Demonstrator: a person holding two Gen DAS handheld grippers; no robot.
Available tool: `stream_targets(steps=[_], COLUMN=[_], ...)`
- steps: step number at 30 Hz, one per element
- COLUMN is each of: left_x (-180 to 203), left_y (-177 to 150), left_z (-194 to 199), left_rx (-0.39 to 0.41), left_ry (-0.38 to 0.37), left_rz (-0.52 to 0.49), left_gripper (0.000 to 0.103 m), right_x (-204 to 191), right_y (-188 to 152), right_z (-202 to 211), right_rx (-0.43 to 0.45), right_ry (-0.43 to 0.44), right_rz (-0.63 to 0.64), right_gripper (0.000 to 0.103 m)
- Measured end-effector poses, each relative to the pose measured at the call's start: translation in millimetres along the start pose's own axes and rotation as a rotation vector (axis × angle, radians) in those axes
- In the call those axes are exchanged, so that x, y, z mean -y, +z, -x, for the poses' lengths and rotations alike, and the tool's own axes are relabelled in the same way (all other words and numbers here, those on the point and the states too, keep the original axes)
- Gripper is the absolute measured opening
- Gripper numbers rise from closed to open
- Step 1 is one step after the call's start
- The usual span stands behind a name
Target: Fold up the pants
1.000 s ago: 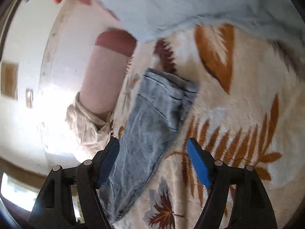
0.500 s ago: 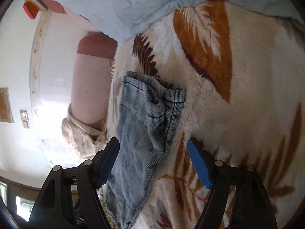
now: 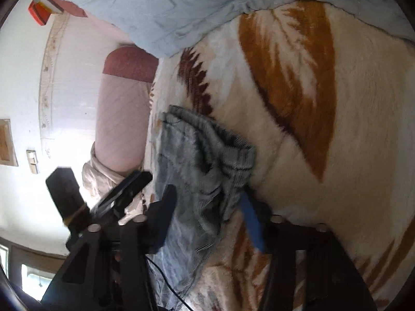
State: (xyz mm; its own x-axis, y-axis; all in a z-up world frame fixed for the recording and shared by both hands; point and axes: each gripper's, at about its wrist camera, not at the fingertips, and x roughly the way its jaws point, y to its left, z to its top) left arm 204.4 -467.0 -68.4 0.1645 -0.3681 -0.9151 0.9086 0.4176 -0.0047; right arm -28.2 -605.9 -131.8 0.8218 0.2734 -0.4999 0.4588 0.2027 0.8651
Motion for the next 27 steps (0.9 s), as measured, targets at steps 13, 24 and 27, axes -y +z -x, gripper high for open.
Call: stream_targets(steps=[13, 24, 27], left_x=[13.4, 23.2, 20.4], left_y=[33.0, 29.6, 23.6], left_z=[-40.8, -29.0, -18.2], left_rx=[-0.011, 0.036, 0.063], left_ry=[-0.131, -0.192, -0.205], left_rz=[-0.04, -0.036, -0.01], left_gripper=[0.071, 0.028, 0.021], right_x=[-7.0, -16.4, -15.4], right_y=[4.8, -4.6, -5.3], right_z=[-7.3, -7.1, -6.8], right_rx=[-0.011, 0.005, 0.005], right_ry=[-0.007, -0.058, -0.057], right_rz=[0.055, 0.129, 0.123], right_gripper=[0.04, 0.024, 0.018])
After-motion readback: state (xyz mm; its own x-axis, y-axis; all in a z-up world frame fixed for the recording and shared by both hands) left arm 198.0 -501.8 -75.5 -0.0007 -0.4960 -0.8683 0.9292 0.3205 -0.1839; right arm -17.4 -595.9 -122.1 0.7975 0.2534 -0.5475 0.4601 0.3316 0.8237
